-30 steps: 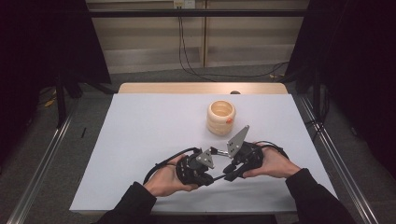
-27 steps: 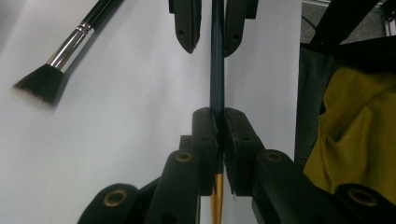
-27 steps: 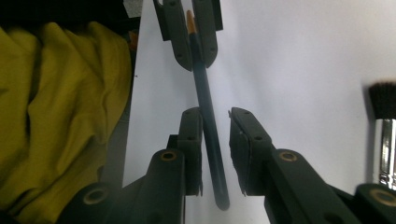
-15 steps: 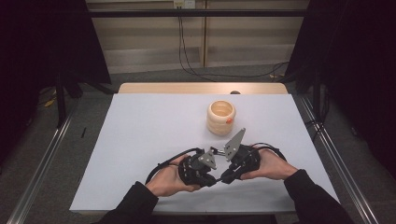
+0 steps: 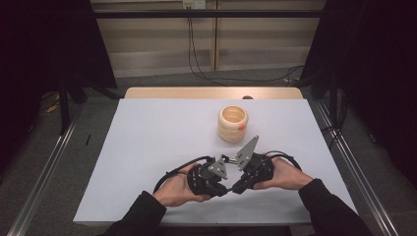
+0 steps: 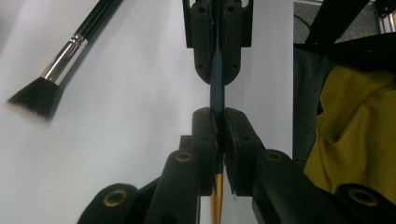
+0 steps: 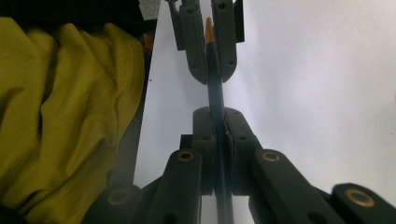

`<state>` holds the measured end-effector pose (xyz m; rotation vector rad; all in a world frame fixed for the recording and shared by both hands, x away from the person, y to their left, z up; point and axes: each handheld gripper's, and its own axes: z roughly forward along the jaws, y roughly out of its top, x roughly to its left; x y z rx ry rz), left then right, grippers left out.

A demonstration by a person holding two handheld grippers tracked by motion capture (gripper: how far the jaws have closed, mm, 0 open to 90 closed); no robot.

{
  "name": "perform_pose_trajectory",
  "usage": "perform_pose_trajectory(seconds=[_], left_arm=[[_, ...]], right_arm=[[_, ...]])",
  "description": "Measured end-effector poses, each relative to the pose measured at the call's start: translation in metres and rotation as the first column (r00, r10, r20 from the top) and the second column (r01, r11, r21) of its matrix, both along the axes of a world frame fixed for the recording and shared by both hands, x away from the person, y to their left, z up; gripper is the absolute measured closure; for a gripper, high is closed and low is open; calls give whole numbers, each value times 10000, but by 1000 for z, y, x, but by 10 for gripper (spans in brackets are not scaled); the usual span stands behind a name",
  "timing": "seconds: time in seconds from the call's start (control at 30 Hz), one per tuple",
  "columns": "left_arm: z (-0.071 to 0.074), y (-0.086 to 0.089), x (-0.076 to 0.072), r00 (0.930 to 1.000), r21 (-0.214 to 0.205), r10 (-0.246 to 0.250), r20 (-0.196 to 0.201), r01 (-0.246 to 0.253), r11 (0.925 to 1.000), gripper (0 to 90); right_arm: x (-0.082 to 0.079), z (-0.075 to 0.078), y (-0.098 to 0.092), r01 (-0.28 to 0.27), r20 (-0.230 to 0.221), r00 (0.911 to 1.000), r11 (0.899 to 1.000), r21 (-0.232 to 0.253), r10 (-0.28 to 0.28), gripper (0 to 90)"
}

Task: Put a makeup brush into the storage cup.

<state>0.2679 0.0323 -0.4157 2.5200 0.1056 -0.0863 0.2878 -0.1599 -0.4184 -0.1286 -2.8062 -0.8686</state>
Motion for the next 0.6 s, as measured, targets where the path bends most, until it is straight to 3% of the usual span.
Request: perform_pose_trajectory(seconds=[0.33,0.43,0.5,0.53,0.6], left_arm=[[0,4,4,9999,-277,96,-100,-99,9996,813],[-1,4,6,9993,-264,-50,-380,40,9996,747],[-2,4,6,9997,-356,172,-190,-179,9992,704],[-3,4,6,9993,-627,247,-272,-263,9977,695],[-1,5,8,9986,-627,452,-292,-470,9969,582]], right_arm=[[-1,3,-2,66,359,9993,9999,138,-71,854],[-1,6,-5,160,499,9986,9997,183,-169,854],[0,8,-8,184,559,9982,9994,302,-201,854],[0,8,-9,186,584,9981,9994,290,-203,854],[0,10,-11,310,602,9976,9991,282,-327,854]])
